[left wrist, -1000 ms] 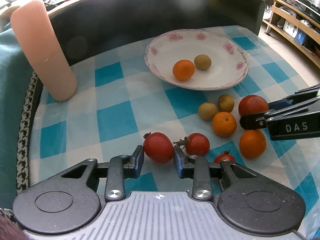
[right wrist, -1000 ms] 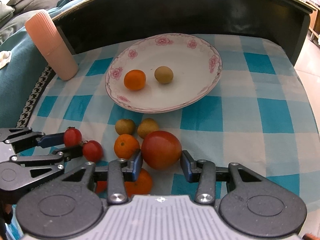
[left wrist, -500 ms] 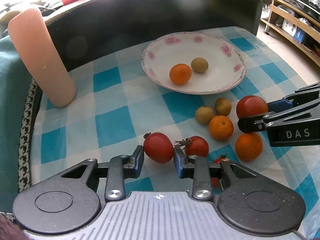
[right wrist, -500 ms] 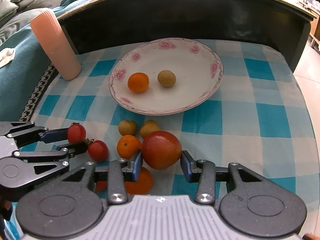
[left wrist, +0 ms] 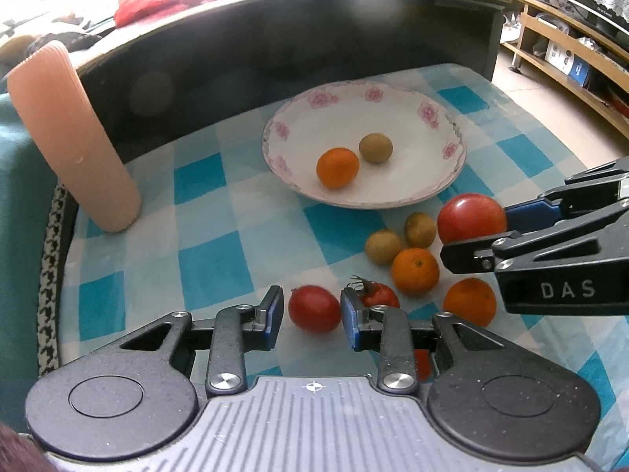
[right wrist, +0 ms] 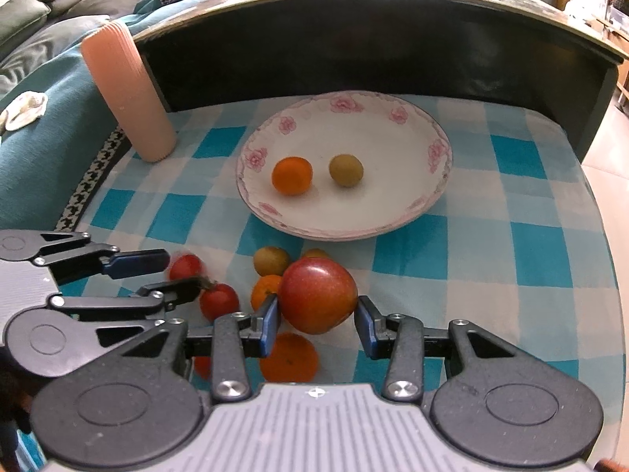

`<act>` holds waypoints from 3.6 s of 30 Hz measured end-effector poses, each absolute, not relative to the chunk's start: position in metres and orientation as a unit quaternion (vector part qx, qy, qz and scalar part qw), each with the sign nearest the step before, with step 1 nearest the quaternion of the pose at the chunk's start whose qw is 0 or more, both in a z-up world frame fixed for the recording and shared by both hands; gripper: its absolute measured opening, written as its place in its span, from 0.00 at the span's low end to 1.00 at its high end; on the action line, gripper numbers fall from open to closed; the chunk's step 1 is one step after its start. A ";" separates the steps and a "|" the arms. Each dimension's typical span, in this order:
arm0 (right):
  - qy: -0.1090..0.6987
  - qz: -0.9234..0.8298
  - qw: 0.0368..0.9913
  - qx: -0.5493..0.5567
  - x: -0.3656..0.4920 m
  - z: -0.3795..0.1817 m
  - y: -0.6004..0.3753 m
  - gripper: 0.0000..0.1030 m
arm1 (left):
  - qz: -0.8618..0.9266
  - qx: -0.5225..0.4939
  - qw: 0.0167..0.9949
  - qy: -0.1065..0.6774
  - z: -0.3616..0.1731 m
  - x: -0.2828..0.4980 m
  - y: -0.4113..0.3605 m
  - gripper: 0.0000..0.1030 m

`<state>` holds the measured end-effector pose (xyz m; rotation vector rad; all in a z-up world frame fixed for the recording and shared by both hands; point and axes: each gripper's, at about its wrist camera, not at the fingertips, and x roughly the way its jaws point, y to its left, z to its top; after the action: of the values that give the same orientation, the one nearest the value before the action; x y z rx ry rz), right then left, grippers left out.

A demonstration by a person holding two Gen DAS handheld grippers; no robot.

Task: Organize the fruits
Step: 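Lift the large red tomato with the right tool while the left tool aligns over a cherry tomato, then grasp a red cherry tomato with the left tool while the right tool carries the tomato toward the plate, then lower the cherry tomato and large tomato into the plate and open both tools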

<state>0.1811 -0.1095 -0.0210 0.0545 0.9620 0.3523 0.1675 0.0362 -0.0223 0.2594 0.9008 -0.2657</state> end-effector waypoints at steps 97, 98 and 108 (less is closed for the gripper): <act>0.436 0.146 0.886 0.056 0.208 -0.006 -0.134 0.53 | -0.172 0.060 0.898 0.401 0.001 0.201 0.022 0.41; 0.435 0.145 0.887 0.057 0.210 -0.006 -0.134 0.53 | -0.172 0.059 0.898 0.400 0.001 0.203 0.021 0.41; 0.432 0.125 0.892 0.054 0.227 -0.010 -0.141 0.53 | -0.171 0.061 0.898 0.401 -0.006 0.219 0.009 0.40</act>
<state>0.2273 -0.1411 -0.0102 0.1121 0.8960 0.2601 0.2186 0.0094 -0.0062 0.1270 0.8309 -0.3543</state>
